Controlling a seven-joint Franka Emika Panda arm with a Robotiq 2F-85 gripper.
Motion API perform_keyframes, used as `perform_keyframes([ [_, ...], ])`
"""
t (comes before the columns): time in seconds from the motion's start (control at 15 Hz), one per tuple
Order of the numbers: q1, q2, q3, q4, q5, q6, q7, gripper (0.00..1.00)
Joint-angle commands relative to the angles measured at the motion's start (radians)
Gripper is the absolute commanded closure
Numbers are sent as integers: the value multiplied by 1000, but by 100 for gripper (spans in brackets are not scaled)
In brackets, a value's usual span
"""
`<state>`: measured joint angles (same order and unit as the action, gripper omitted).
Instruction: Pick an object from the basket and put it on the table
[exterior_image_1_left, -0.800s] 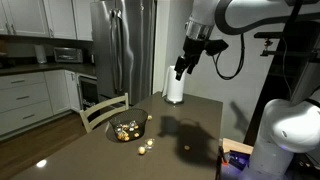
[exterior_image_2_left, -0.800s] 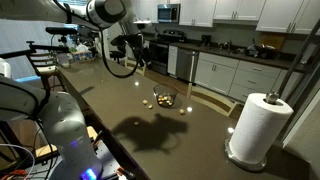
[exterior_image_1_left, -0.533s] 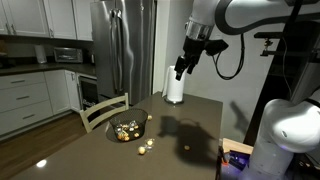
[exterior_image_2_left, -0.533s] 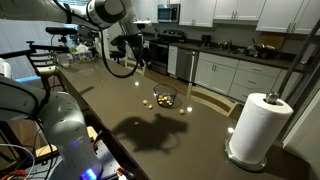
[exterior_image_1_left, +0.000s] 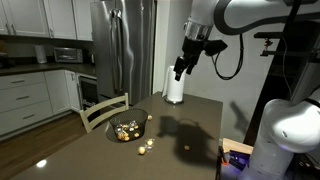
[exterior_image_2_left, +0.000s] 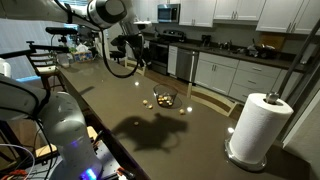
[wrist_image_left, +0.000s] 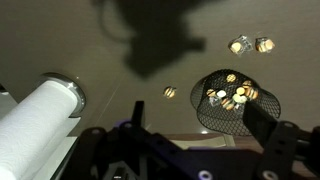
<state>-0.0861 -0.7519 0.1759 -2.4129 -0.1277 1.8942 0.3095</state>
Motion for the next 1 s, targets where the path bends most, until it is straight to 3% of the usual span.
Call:
perform_keyframes([
  [0.0, 13, 153, -4, 100, 3, -8, -2, 0],
  [0.93, 140, 895, -37, 685, 23, -133, -141, 0],
])
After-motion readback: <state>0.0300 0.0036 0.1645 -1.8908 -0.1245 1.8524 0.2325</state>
